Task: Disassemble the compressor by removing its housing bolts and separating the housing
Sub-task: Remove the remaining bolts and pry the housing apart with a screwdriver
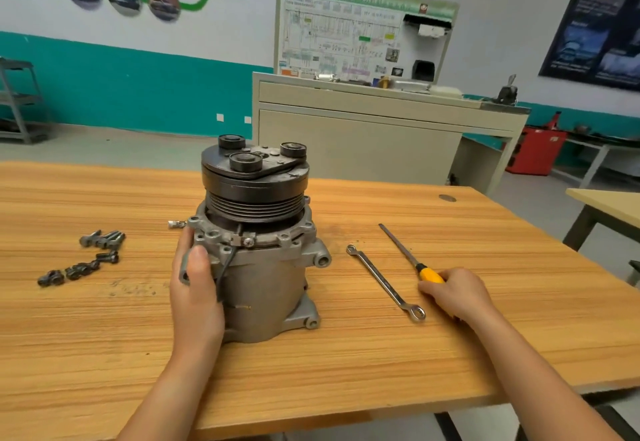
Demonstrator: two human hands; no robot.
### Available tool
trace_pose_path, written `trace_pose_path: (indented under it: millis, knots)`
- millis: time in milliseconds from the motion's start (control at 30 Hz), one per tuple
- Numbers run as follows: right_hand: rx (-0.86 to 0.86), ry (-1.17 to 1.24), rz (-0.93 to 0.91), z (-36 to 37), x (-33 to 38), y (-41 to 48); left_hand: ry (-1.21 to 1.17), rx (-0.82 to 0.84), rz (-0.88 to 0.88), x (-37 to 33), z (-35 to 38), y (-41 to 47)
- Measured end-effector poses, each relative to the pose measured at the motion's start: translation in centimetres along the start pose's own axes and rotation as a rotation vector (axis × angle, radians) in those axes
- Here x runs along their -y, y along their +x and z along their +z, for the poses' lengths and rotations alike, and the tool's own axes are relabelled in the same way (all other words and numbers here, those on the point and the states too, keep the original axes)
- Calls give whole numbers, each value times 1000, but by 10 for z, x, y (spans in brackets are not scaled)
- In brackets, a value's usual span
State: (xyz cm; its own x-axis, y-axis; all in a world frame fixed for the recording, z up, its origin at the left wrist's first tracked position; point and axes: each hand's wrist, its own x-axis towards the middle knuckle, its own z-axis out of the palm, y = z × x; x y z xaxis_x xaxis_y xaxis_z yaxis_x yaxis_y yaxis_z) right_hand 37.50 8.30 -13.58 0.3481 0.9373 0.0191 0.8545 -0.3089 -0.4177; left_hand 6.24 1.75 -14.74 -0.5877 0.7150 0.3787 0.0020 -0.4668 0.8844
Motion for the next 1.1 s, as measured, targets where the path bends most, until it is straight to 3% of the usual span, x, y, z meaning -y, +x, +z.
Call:
trace_pose_path:
  millis: [100,133,200,267,367,600,700,900,1033,1100]
  knots:
    - [-30,-183,-55,-7,10,-1,-72,-26,-1,-2,7,-3]
    - [-69,-69,-113,-9,21,-7,-95,-33,2,-1,9,-3]
    - [-49,472,-234,-8,53,-29,-128,-25,17,0,10,-2]
    - [169,958,-292,-2,95,-59,-146,1,13,2,9,-1]
    - [371,1146,-345,24,136,-88,-151,-3,-16,4,11,0]
    - [372,1627,-143,33,148,-57,-82,66,-64,13,41,5]
    - [301,1609,-127,32,144,-40,-81,129,-93,18,56,14]
    - [154,1315,-176,31,141,-33,-119,233,-125,29,65,40]
    - [-54,1050,-410,4,134,-27,-189,209,-131,13,51,53]
    - [5,1029,-546,-14,136,-20,-168,173,18,-5,46,67]
